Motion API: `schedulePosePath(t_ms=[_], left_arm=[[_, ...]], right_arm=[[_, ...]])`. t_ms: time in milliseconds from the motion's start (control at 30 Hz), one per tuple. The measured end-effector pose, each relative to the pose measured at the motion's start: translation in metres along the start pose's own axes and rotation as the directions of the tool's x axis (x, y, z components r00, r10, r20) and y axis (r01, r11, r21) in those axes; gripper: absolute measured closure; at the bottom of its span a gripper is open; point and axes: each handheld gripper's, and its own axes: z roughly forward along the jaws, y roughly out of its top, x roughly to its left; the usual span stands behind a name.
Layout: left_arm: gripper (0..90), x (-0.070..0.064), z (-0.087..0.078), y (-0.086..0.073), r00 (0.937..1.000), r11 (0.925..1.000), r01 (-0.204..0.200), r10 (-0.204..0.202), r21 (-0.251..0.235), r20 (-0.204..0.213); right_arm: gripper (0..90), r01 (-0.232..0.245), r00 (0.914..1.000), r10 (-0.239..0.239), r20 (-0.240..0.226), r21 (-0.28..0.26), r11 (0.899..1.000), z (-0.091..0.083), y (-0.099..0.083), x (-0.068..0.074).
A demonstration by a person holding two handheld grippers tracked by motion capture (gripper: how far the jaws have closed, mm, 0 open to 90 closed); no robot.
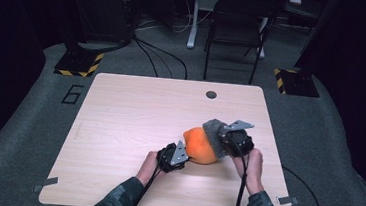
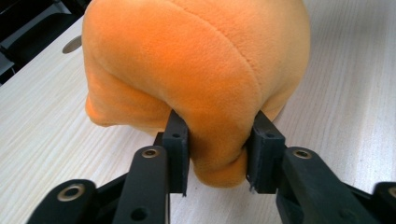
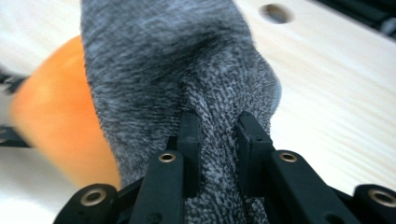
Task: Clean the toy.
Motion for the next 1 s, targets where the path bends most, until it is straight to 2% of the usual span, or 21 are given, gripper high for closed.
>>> schedulePosePath(t_ms=[67, 100, 167, 233, 267, 333, 400, 500, 567, 633, 667, 700, 767, 800, 833, 900, 1000], left_arm=[[67.4, 0.000, 0.000, 0.000, 1.0000, 1.0000, 0.004, -0.004, -0.001, -0.002], [67.9, 0.000, 0.000, 0.000, 1.0000, 1.0000, 0.002, -0.002, -0.003, 0.000], [68.2, 0.001, 0.000, -0.001, 1.0000, 0.9999, 0.008, -0.008, -0.007, 0.002], [68.6, 0.002, 0.000, -0.001, 0.9998, 0.9998, 0.016, -0.016, -0.013, 0.009], [68.7, 0.002, 0.000, -0.002, 0.9998, 0.9998, 0.015, -0.015, -0.014, 0.009], [69.4, 0.002, 0.000, -0.002, 0.9999, 0.9998, 0.013, -0.013, -0.017, 0.007], [71.0, 0.002, 0.000, -0.003, 0.9998, 0.9995, 0.018, -0.018, -0.028, 0.006], [74.6, 0.004, -0.003, -0.003, 0.9982, 0.9965, 0.058, -0.057, -0.060, 0.020], [75.4, 0.007, -0.005, -0.001, 0.9943, 0.9919, 0.099, -0.095, -0.079, 0.049], [75.9, 0.012, -0.010, 0.003, 0.9849, 0.9823, 0.161, -0.154, -0.096, 0.080], [76.1, 0.015, -0.014, 0.007, 0.9755, 0.9744, 0.202, -0.191, -0.099, 0.109], [76.2, 0.017, -0.017, 0.009, 0.9699, 0.9689, 0.224, -0.211, -0.105, 0.122], [76.3, 0.021, -0.024, 0.017, 0.9517, 0.9546, 0.280, -0.261, -0.103, 0.161], [76.2, 0.023, -0.027, 0.021, 0.9394, 0.9444, 0.313, -0.293, -0.099, 0.178], [76.2, 0.024, -0.029, 0.024, 0.9199, 0.9266, 0.363, -0.341, -0.096, 0.194], [76.2, 0.028, -0.035, 0.029, 0.8817, 0.8962, 0.438, -0.413, -0.070, 0.228], [76.2, 0.033, -0.040, 0.032, 0.8102, 0.8402, 0.542, -0.523, 0.000, 0.265]], right_arm=[[74.1, -0.055, 0.9981, 0.055, 0.026, -0.009, 0.998, -0.006, -0.005, -0.017], [74.1, -0.081, 0.9953, 0.080, 0.055, 0.014, 0.997, -0.006, -0.010, -0.026], [74.0, -0.098, 0.9933, 0.096, 0.065, 0.036, 0.995, 0.000, -0.019, -0.035], [73.9, -0.100, 0.9925, 0.094, 0.078, 0.080, 0.992, 0.012, -0.027, -0.040], [73.9, -0.103, 0.9930, 0.096, 0.069, 0.098, 0.990, 0.016, -0.030, -0.041], [73.9, -0.115, 0.9916, 0.108, 0.072, 0.111, 0.987, 0.023, -0.033, -0.040], [73.8, -0.099, 0.9940, 0.092, 0.060, 0.124, 0.987, 0.027, -0.034, -0.039], [73.8, -0.088, 0.9950, 0.081, 0.058, 0.125, 0.988, 0.027, -0.032, -0.036], [73.8, -0.087, 0.9950, 0.081, 0.060, 0.111, 0.990, 0.026, -0.031, -0.035], [73.8, -0.088, 0.9945, 0.080, 0.066, 0.113, 0.990, 0.025, -0.030, -0.035], [73.8, -0.086, 0.9946, 0.079, 0.067, 0.110, 0.990, 0.024, -0.030, -0.036], [73.8, -0.090, 0.9946, 0.083, 0.062, 0.106, 0.990, 0.023, -0.030, -0.037], [73.8, -0.105, 0.9925, 0.098, 0.074, 0.094, 0.990, 0.020, -0.029, -0.037], [73.8, -0.097, 0.9936, 0.091, 0.067, 0.098, 0.990, 0.018, -0.028, -0.038], [73.8, -0.094, 0.9938, 0.088, 0.069, 0.087, 0.992, 0.016, -0.027, -0.038], [73.8, -0.099, 0.9934, 0.094, 0.066, 0.075, 0.992, 0.011, -0.024, -0.038], [73.8, -0.089, 0.9935, 0.085, 0.075, 0.056, 0.994, 0.003, -0.020, -0.036]])
